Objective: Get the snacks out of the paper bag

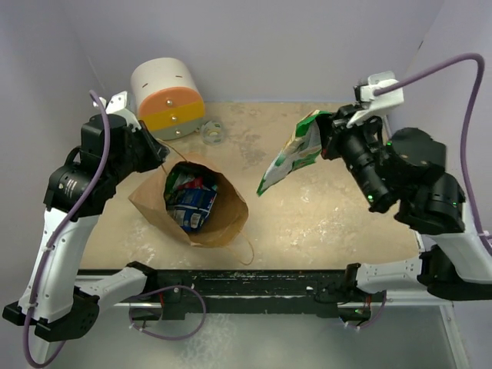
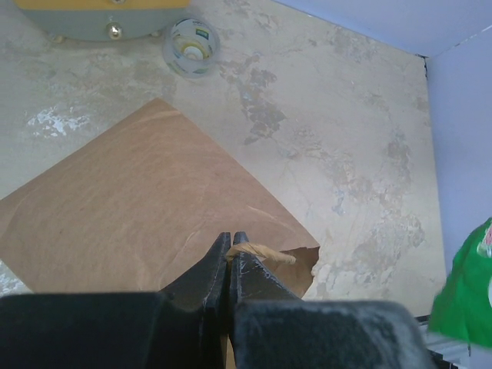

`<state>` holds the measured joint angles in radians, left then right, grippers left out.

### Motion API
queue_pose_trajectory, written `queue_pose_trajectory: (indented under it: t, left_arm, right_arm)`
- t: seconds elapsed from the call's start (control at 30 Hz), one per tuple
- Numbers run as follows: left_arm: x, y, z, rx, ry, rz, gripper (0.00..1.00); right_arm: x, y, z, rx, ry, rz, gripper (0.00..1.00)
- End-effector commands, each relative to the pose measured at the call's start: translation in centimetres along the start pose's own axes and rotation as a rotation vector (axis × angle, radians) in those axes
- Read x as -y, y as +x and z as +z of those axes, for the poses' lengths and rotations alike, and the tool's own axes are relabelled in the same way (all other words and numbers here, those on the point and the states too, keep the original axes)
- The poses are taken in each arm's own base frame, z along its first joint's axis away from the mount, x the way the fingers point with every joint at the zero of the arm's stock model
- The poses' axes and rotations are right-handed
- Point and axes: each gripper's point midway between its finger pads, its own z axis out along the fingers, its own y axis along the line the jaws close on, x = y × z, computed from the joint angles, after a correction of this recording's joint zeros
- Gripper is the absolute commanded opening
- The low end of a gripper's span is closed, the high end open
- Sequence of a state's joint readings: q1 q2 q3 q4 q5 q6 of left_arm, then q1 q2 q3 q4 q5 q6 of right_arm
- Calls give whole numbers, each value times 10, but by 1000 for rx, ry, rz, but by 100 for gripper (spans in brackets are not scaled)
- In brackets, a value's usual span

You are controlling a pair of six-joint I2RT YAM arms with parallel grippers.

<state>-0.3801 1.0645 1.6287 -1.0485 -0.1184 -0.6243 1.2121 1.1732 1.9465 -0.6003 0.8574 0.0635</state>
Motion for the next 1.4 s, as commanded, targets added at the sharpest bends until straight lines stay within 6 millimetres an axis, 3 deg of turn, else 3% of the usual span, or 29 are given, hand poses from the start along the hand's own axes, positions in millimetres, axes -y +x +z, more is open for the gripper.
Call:
queue_pose_trajectory:
  t: [0.0, 0.17, 0.37, 0.53, 0.63, 0.7, 0.77, 0.87, 0.93, 1.03, 1.13, 1.27, 1.37]
  left_arm:
    - [5, -10, -16, 41, 30, 0, 0]
    - [6, -12, -21, 68, 48, -28, 0]
    - [12, -13, -22, 51, 67, -32, 0]
    - [9, -15, -26, 74, 63, -27, 0]
    - [9, -18, -28, 75, 58, -23, 0]
    - [10, -15, -28, 62, 65, -24, 0]
    - [10, -12, -28, 54, 65, -26, 0]
    - [9, -11, -29, 59, 68, -29, 0]
    - [10, -13, -28, 64, 72, -20, 0]
    - [13, -16, -27, 66, 78, -13, 0]
    - [16, -16, -28, 57, 92, -11, 0]
    - [14, -14, -31, 55, 88, -6, 0]
    - [14, -15, -30, 52, 89, 9, 0]
  right_arm:
    - [34, 15, 19, -29, 264, -77, 0]
    - [50, 79, 62, -226, 261, -87, 0]
    - [26, 159, 94, -484, 192, -73, 0]
    - [-14, 210, 104, -658, 70, 97, 0]
    - [-30, 226, 107, -743, 11, 198, 0]
    - [-35, 239, 108, -809, -31, 276, 0]
    - [-26, 258, 107, -880, -28, 336, 0]
    - [0, 285, 99, -981, -17, 418, 0]
    - [29, 308, 92, -1029, 3, 466, 0]
    - [86, 340, 75, -1103, 87, 495, 0]
    - [157, 371, 51, -1144, 268, 483, 0]
    - [234, 402, 19, -1180, 488, 462, 15]
    - [278, 415, -7, -1213, 686, 421, 38]
